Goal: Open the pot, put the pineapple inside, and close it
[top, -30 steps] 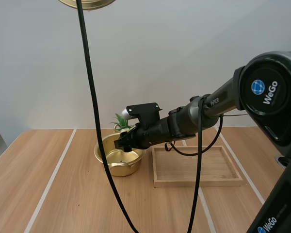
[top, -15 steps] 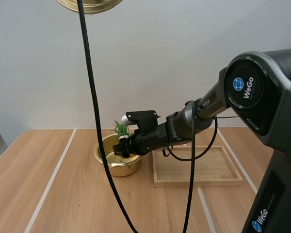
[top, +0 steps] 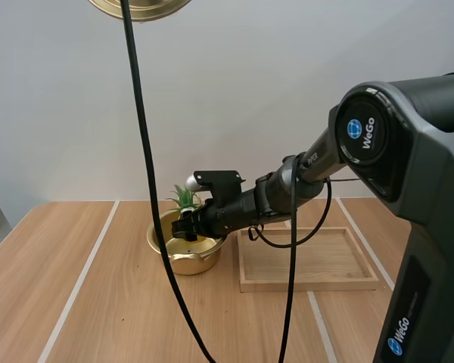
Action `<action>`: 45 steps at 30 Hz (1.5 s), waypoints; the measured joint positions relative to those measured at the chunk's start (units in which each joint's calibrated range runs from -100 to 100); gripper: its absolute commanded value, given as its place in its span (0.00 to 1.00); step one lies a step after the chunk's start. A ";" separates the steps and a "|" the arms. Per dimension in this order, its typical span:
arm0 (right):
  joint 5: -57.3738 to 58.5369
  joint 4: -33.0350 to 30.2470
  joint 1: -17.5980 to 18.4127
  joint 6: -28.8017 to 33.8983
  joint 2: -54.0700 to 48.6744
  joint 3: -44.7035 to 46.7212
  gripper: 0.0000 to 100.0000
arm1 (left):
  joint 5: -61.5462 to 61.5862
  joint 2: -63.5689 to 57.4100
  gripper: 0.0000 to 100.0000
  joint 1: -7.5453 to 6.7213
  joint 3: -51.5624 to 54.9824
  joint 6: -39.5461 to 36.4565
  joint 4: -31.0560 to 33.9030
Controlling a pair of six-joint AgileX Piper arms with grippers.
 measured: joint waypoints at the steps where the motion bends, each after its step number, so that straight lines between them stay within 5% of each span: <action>1: 0.00 0.13 0.00 0.00 0.00 0.00 0.00 | 0.00 0.00 0.00 0.00 0.00 0.00 0.00; 8: 0.80 0.13 0.00 0.00 0.13 -0.09 0.00 | 0.00 0.00 0.00 0.00 0.00 0.00 0.00; 10: 1.95 0.13 0.00 0.00 0.13 -0.09 0.21 | 0.00 0.00 0.00 0.00 0.00 0.00 0.00; 12: 2.38 0.13 0.00 0.00 0.13 -0.09 0.88 | 0.00 0.00 0.00 0.00 0.00 0.00 0.00; 13: 3.78 0.13 0.00 0.00 0.13 -0.09 1.00 | 0.00 0.00 0.00 0.00 0.00 0.00 0.00; 34: 2.08 0.13 0.00 0.00 -0.63 -0.09 1.00 | 2.22 0.00 0.00 0.00 0.00 0.00 0.00; 40: 0.84 0.03 0.00 0.00 -6.43 -2.34 0.43 | 2.22 0.00 0.00 0.00 0.00 0.00 0.00; 43: -1.33 0.03 0.00 0.00 -9.90 -3.66 0.06 | 2.22 0.00 0.00 0.00 0.00 0.00 0.00; 45: -3.54 0.03 0.00 0.00 -12.04 -4.28 0.00 | 2.29 0.00 0.00 0.00 0.00 0.00 0.00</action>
